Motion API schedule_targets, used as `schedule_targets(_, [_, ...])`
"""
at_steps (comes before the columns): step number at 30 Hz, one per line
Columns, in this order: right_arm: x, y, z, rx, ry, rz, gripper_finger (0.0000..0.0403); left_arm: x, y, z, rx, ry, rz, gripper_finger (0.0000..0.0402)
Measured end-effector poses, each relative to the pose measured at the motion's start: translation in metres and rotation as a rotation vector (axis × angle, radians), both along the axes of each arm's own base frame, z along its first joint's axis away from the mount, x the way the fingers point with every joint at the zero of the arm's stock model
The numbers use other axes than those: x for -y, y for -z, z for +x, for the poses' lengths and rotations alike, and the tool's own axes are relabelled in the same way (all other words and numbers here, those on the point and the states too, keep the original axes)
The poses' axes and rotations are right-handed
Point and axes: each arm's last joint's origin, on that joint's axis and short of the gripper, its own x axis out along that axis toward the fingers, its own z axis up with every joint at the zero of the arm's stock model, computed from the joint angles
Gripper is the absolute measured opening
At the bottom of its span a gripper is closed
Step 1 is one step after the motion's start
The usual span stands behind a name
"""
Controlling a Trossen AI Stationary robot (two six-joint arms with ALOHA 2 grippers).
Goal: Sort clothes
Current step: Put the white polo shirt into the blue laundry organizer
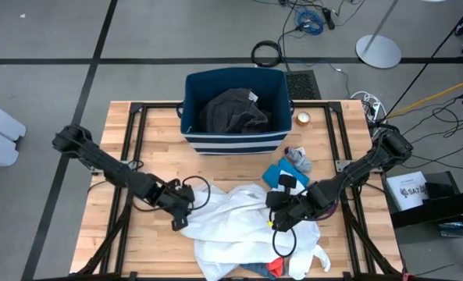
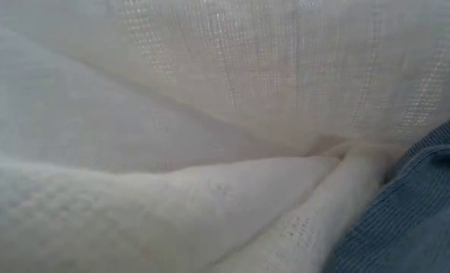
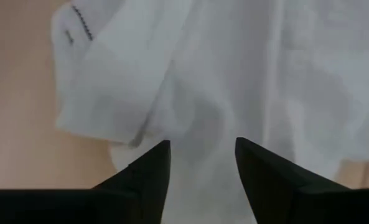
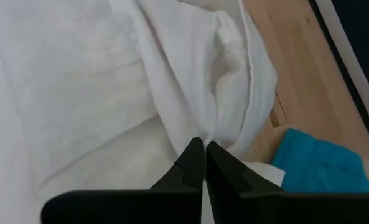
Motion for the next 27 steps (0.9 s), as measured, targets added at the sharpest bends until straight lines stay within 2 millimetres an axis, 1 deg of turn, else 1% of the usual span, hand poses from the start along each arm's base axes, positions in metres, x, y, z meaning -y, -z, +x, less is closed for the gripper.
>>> schedule_targets(4, [0.000,0.000,0.000,-0.002,-0.005,-0.003,0.0000,-0.008,0.003,0.002,-0.022,-0.056,0.033,0.0209])
schedule_targets(9, [0.000,0.000,0.000,-0.007,-0.008,0.007,0.0000,-0.022,0.007,-0.004,-0.106,-0.200,0.120,0.0217])
schedule_targets(11, [-0.001,0.000,0.000,-0.012,-0.013,0.016,0.0000,-0.023,0.007,-0.003,-0.093,-0.211,0.117,0.0217])
schedule_targets(14, [-0.001,0.000,0.000,-0.013,-0.014,0.017,0.0000,-0.020,0.005,0.003,-0.039,-0.200,0.068,0.0217])
schedule_targets(17, [-0.001,0.000,0.000,-0.014,-0.015,0.018,0.0000,-0.019,0.005,0.003,-0.041,-0.195,0.060,0.0217])
schedule_targets(19, [-0.001,0.000,0.000,-0.014,-0.016,0.018,0.0000,-0.019,0.011,0.003,-0.051,-0.199,0.064,0.0217])
schedule_targets(24, [-0.001,0.000,0.000,-0.015,-0.024,0.013,0.0000,-0.023,0.042,-0.002,-0.089,-0.229,0.075,0.0217])
schedule_targets(27, [-0.001,0.000,0.000,-0.016,-0.026,0.011,0.0000,-0.026,0.050,-0.001,-0.055,-0.244,0.061,0.0217])
